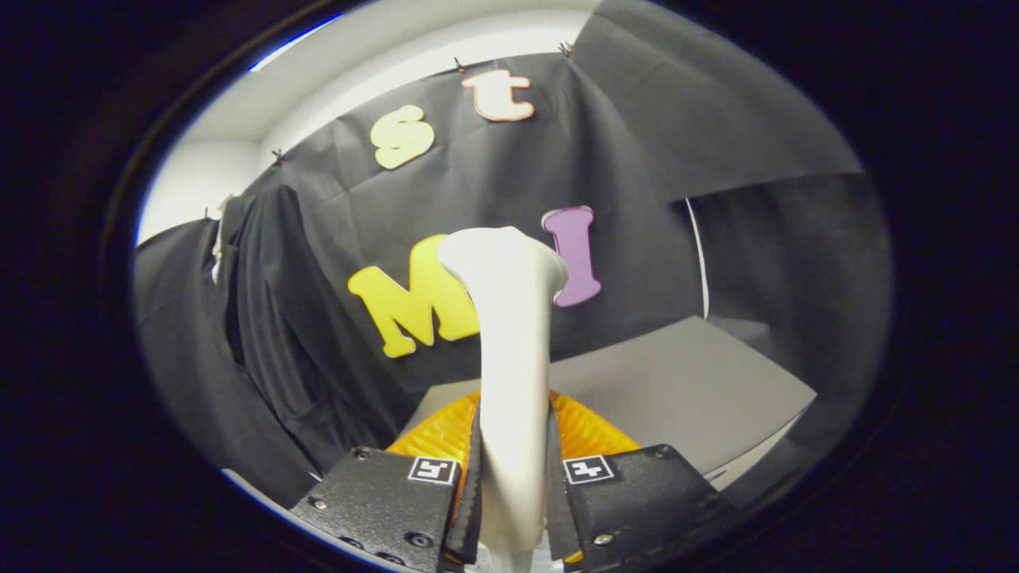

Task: Iron the clothes twice with a garment steamer, once on the left side and once on the right side.

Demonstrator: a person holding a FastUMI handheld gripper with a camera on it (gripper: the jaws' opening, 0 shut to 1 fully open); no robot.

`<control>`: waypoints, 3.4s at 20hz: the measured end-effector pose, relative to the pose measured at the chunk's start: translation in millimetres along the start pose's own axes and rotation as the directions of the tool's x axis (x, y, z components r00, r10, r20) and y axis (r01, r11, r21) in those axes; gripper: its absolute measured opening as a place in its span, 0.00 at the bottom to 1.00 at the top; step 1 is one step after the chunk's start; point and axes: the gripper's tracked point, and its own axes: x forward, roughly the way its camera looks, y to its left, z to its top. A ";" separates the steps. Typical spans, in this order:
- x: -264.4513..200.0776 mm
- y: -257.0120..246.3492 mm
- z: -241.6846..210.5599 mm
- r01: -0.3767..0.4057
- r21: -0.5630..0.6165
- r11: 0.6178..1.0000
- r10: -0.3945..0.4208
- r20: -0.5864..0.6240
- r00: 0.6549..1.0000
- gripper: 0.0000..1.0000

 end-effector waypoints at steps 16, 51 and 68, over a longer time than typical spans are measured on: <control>-44.4 304.7 82.1 0.010 -0.257 0.966 0.077 0.328 0.942 0.35; 4.1 330.3 -52.1 0.068 -0.353 0.933 -0.027 0.118 0.993 0.35; -1.6 289.0 -153.3 0.056 -0.412 0.910 -0.088 -0.061 0.994 0.36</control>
